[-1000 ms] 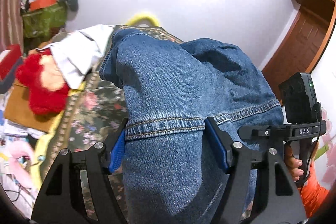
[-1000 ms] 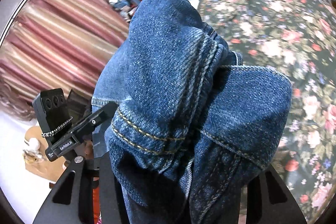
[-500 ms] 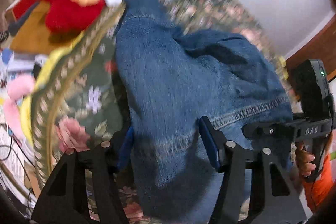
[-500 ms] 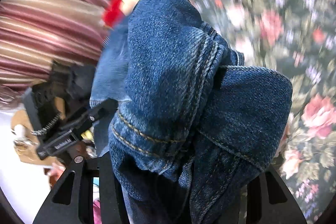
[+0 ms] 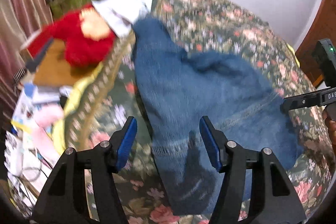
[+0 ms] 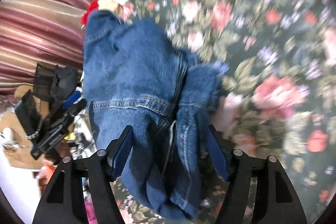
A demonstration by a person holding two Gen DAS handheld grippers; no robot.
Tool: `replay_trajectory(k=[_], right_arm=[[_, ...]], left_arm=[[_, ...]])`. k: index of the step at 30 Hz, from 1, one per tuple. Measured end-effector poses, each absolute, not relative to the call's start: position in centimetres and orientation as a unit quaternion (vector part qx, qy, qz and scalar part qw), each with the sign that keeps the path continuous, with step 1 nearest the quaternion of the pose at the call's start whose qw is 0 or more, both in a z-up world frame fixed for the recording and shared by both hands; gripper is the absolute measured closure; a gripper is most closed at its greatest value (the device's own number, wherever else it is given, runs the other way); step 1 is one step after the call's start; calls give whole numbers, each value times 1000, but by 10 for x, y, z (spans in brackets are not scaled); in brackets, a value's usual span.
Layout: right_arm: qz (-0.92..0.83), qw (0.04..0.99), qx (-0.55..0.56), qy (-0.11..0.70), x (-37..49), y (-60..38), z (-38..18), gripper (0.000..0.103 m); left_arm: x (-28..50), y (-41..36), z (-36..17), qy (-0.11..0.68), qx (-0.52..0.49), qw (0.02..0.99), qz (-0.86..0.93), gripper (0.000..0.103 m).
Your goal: Fold large clothes
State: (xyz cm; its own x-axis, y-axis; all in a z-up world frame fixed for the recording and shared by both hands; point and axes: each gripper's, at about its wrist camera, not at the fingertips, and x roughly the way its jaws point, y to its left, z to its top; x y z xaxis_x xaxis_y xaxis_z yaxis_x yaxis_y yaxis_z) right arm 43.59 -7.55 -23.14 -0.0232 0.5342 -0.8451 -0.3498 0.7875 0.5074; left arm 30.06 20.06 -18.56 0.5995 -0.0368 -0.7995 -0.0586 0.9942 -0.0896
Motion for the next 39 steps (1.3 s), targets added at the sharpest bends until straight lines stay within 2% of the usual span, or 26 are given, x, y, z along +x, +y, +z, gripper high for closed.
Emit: replay_trajectory(k=[4, 8, 14, 16, 17, 21, 26, 31, 34, 39], right_arm=[[317, 744, 45, 587, 437, -70, -191, 35], [332, 775, 15, 538, 448, -29, -176, 27], [326, 775, -6, 542, 475, 30, -211, 26], [311, 776, -16, 549, 483, 33, -228, 26], [296, 780, -27, 551, 487, 29, -237, 26], [254, 788, -27, 561, 494, 1, -256, 26], [257, 801, -71, 536, 468, -14, -238, 26], [289, 790, -139, 523, 420, -14, -232, 26], [284, 790, -136, 526, 396, -27, -229, 26], [274, 792, -122, 532, 352, -57, -212, 26]], left_arm=[[320, 200, -167, 417, -20, 908, 36, 38], [353, 199, -174, 413, 2, 910, 48, 37], [388, 224, -209, 443, -19, 890, 104, 36], [392, 237, -221, 448, -33, 886, 113, 19], [391, 242, -223, 445, -40, 887, 114, 17], [379, 247, -219, 433, -53, 893, 106, 17], [349, 229, -200, 422, -50, 902, 74, 17], [314, 190, -207, 447, 0, 893, 49, 17], [292, 180, -218, 484, -4, 874, 33, 17], [251, 168, -218, 498, -3, 866, 29, 17]])
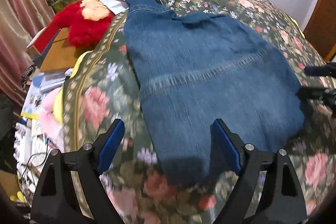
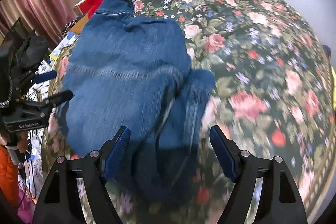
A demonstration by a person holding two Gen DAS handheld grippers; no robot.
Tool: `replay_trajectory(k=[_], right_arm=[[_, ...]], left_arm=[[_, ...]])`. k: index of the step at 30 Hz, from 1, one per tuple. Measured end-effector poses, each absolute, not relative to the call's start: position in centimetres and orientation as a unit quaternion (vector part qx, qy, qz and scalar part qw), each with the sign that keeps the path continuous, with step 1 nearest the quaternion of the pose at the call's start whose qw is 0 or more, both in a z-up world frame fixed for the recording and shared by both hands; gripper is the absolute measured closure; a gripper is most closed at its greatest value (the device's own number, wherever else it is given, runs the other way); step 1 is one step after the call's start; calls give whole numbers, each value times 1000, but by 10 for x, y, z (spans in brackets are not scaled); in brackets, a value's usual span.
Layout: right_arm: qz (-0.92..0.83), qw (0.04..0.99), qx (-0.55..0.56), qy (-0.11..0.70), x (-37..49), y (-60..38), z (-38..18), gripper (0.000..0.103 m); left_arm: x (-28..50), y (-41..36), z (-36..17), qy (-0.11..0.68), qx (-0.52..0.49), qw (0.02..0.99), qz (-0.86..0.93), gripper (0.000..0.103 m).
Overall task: Fold large clothes
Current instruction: 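Lower the folded jacket onto the bed and open both tools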
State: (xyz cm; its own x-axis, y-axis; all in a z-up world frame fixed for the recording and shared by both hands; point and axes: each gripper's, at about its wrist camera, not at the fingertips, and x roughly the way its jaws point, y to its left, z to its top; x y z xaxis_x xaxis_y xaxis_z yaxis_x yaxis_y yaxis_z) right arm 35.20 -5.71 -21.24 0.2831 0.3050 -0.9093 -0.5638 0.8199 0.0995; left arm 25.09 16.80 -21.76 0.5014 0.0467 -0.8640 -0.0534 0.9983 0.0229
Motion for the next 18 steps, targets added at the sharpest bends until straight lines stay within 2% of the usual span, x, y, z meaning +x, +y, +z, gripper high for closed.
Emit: replay_trajectory(k=[3, 8, 15, 18], right_arm=[[268, 809, -115, 510, 327, -73, -187, 26], [273, 848, -82, 446, 293, -95, -125, 26], [306, 897, -37, 318, 231, -115, -23, 26], [326, 904, -11, 276, 201, -122, 8, 26]], left_arm=[[228, 162, -194, 479, 1, 877, 38, 17], [194, 143, -122, 399, 10, 916, 45, 17], [130, 107, -13, 231, 7, 972, 33, 17], [102, 95, 13, 174, -7, 984, 26, 17]])
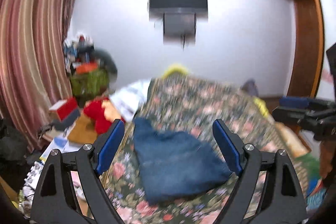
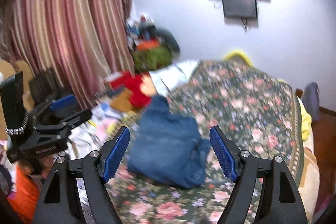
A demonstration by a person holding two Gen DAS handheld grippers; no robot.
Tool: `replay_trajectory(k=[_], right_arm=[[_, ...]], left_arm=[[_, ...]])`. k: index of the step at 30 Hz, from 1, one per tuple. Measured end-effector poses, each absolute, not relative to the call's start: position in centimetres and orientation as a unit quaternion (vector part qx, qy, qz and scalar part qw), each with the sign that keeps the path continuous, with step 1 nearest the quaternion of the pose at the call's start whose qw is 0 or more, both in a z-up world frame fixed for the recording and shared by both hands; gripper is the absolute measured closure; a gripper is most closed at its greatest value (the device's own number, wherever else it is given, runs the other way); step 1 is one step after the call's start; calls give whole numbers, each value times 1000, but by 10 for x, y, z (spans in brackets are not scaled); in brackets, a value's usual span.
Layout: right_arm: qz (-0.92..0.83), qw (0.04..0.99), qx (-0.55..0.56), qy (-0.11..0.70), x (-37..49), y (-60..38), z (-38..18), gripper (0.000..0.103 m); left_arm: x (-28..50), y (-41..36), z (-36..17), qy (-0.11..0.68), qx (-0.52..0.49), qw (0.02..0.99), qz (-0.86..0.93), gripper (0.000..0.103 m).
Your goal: Fold large clothes
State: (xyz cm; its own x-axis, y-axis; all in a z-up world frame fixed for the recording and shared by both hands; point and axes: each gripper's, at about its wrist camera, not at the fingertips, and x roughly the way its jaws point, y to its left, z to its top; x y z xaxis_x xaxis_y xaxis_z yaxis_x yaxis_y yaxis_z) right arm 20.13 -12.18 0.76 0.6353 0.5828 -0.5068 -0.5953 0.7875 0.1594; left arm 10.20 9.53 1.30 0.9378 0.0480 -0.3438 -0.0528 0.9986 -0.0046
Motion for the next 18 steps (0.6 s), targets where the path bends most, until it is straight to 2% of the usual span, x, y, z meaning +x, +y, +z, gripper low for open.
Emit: replay_trajectory(k=[4, 8, 12, 18], right_arm=[[328, 919, -2, 218, 161, -127, 34, 26], [331, 925, 25, 184, 129, -132, 44, 16], [295, 941, 27, 165, 111, -133, 42, 3], [272, 949, 4, 161, 94, -127, 32, 0]], left_arm=[[75, 83, 30, 131, -5, 991, 41, 17], [55, 75, 35, 107, 3, 993, 54, 16], [41, 69, 34, 94, 10, 992, 79, 2], [40, 68, 29, 100, 8, 992, 78, 1]])
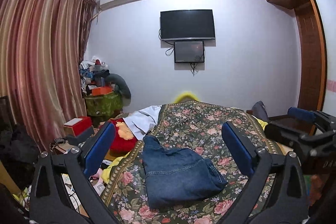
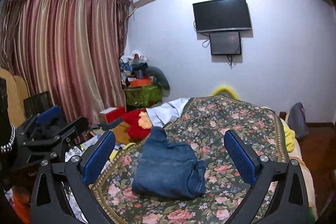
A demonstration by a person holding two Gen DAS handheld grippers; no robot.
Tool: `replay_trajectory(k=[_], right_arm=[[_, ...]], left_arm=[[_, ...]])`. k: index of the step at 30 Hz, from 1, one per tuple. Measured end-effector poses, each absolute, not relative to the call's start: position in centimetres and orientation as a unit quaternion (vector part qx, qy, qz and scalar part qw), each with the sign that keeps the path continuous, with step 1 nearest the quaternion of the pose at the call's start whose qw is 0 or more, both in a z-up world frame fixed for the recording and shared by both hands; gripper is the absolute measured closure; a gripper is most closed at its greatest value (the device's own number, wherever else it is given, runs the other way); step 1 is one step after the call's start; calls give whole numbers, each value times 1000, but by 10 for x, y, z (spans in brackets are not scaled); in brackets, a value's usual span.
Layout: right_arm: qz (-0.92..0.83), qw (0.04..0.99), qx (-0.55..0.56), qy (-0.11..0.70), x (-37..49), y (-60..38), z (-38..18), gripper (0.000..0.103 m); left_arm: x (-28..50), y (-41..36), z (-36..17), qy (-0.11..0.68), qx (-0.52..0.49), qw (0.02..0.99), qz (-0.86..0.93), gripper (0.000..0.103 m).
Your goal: Fold large clothes
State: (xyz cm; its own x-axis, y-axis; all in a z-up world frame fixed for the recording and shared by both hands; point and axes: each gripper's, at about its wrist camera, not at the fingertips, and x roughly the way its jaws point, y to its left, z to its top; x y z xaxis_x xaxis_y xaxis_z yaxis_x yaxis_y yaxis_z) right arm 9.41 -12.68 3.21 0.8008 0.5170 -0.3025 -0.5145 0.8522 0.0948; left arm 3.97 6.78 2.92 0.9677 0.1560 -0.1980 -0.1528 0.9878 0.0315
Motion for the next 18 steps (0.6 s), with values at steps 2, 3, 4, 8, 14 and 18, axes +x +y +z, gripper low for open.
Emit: replay_trajectory(k=[2, 3, 4, 8, 14, 18], right_arm=[[274, 948, -1, 161, 91, -124, 29, 0], [274, 948, -1, 160, 90, -124, 28, 0], [275, 948, 0, 161, 89, -124, 28, 0], [274, 947, 5, 166, 93, -124, 26, 0], [266, 948, 19, 174, 101, -129, 25, 0], [265, 947, 31, 182, 106, -131, 23, 0]], left_arm=[[42, 69, 27, 104, 7, 992, 76, 1], [41, 68, 26, 105, 8, 992, 77, 1], [43, 69, 25, 106, 8, 991, 77, 1], [41, 65, 24, 104, 8, 991, 79, 1], [39, 65, 20, 105, 7, 991, 81, 0], [42, 68, 17, 109, 2, 990, 88, 0]])
